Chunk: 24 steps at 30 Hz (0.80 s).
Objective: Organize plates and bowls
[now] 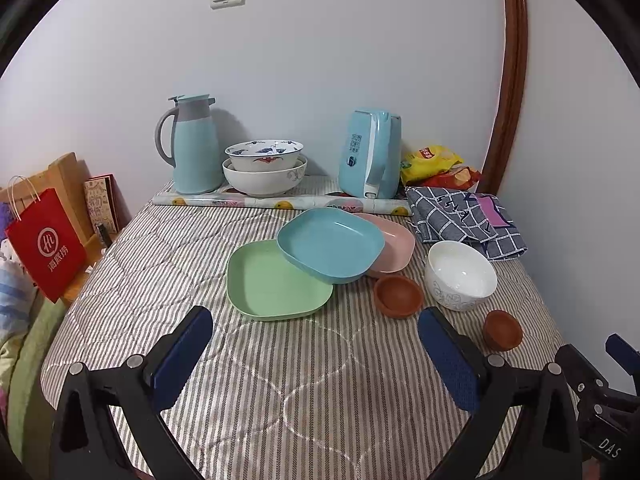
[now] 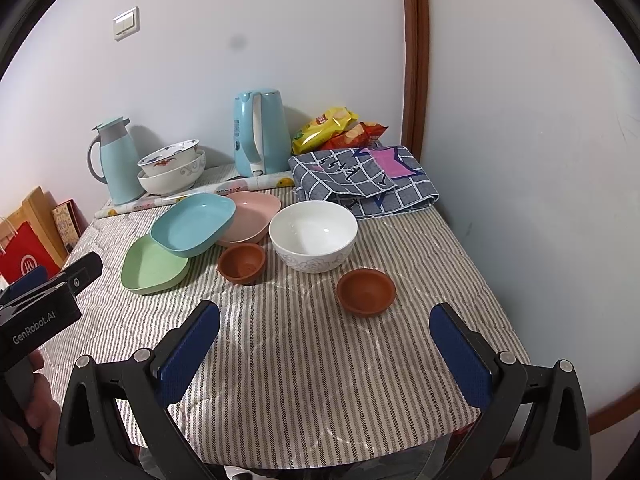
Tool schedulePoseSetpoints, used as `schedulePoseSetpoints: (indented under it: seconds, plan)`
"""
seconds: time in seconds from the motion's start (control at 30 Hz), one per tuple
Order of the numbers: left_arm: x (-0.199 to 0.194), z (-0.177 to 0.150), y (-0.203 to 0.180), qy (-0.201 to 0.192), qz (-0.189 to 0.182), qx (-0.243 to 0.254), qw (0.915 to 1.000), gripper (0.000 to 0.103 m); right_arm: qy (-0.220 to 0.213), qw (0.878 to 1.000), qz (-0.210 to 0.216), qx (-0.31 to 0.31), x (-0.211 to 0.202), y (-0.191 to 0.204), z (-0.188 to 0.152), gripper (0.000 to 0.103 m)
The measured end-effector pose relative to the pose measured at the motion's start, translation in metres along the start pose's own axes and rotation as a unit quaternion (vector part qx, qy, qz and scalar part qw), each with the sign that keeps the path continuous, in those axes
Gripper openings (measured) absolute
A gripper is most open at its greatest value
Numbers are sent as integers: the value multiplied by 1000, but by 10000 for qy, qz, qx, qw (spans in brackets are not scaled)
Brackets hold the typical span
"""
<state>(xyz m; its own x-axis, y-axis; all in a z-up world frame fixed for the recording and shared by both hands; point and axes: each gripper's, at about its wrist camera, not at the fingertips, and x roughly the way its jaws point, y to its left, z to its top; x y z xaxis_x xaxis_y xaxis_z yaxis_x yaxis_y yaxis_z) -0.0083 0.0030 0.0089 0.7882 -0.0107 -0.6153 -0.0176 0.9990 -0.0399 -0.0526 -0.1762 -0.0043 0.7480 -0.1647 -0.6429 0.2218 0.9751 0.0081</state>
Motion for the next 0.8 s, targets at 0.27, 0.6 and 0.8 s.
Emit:
schedulePoseSetpoints:
  seconds: [0.27,0.6,0.8]
  plan:
    - [0,1,1,-10,10,-7,10000,103,-22,10000,-8,28,-2,-1,0,103]
    - [2,2,-1,-16,9,2,10000,103,-38,10000,-6,42,-4,0,1,103]
    - [3,2,1,-5,-32,-47,10000,103,-36,10000,3,30,-2,0,2,103]
